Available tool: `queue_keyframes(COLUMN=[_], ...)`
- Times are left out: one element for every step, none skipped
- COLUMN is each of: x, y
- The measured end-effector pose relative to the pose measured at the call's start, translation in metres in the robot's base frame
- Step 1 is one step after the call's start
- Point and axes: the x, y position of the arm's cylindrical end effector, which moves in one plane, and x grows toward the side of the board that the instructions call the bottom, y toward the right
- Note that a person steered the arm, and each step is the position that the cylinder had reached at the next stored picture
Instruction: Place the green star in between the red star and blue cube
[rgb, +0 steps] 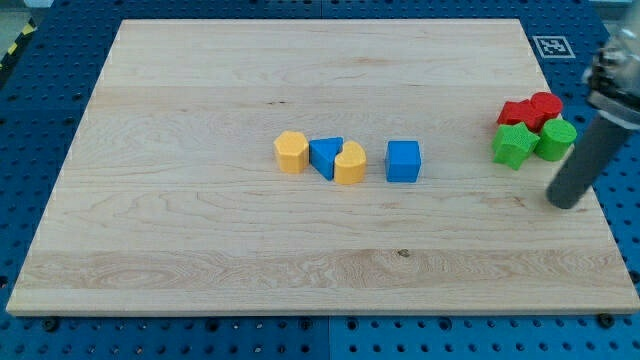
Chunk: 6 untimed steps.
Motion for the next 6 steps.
queue_keyframes(x=[-0.018, -0.032, -0.051, -0.071, -0.079, -0.070], y=[0.038, 0.035, -0.002, -0.050, -0.085, -0.076])
